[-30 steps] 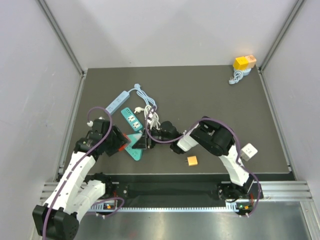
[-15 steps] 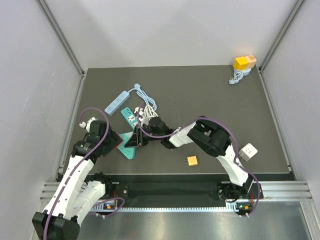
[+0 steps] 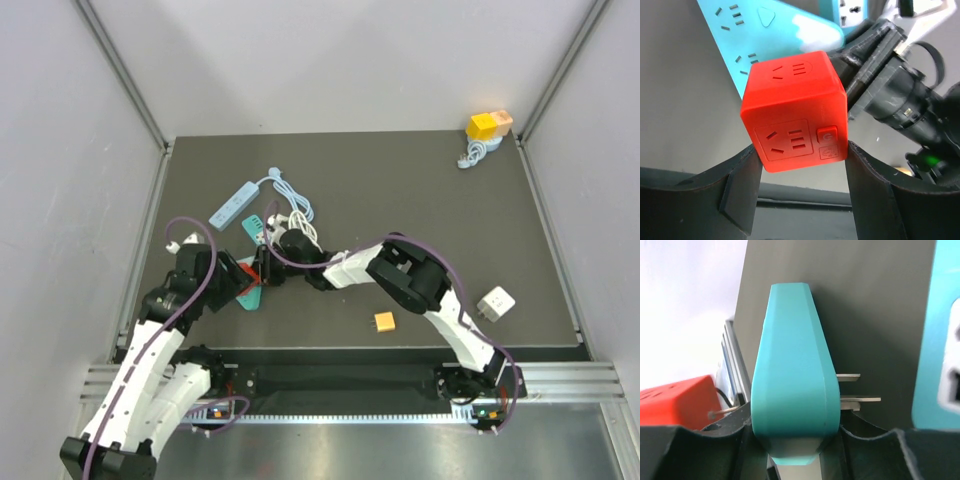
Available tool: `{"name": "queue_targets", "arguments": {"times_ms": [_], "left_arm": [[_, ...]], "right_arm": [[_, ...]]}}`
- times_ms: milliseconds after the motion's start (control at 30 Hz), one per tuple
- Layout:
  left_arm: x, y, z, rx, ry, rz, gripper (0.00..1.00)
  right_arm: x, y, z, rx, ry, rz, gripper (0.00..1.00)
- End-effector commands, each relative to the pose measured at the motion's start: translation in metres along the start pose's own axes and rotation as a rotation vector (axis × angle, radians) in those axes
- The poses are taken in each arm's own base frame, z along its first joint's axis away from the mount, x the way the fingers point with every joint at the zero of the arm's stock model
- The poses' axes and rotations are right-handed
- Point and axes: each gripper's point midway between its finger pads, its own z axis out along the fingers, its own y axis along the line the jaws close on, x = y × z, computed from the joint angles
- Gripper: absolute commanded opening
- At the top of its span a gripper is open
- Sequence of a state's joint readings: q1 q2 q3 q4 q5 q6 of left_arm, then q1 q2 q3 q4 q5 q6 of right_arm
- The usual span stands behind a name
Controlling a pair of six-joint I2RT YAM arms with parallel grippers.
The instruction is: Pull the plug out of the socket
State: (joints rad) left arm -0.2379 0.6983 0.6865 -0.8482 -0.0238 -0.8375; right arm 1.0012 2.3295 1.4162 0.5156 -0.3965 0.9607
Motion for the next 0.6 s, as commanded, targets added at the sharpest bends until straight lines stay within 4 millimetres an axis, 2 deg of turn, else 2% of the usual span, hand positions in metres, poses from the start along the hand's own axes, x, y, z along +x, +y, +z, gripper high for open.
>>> {"name": "queue_targets", "arguments": {"times_ms": [0, 100, 200, 267, 300, 367, 433, 567], "left_arm": [[-0.012, -0.038, -0.019, 0.184, -0.036, 0.013, 0.0], [-0.016, -0.036, -0.023, 0.175, -0.062, 0.014, 0.0], [-0.023, -0.032, -0.031, 0.128, -0.074, 0.044, 0.0], [-0.038, -0.032, -0.042, 0.1, -0.132, 0.059, 0.0], [-0.046, -0.025, -0.047, 0.06, -0.171, 0.071, 0.0], [-0.062, -0.029, -0.065, 0.061, -0.24, 0.074, 0.0], [-0.075, -0.031, -0.079, 0.064, -0.3, 0.075, 0.0], [-0.079, -0.033, -0.091, 0.087, -0.332, 0.071, 0.0]], "right_arm": [[0.035, -0.112, -0.003, 0.357, 0.028, 0.062, 0.0], [0.037, -0.113, -0.001, 0.342, 0.033, 0.067, 0.0], [0.033, -0.103, 0.002, 0.301, 0.03, 0.038, 0.0], [0.028, -0.093, 0.004, 0.251, 0.018, 0.011, 0.0], [0.029, -0.087, 0.006, 0.223, 0.028, -0.011, 0.0], [0.024, -0.077, 0.008, 0.193, 0.021, -0.046, 0.02], [0.02, -0.063, 0.009, 0.157, 0.018, -0.102, 0.09], [0.009, -0.04, 0.009, 0.11, -0.005, -0.21, 0.27]]}}
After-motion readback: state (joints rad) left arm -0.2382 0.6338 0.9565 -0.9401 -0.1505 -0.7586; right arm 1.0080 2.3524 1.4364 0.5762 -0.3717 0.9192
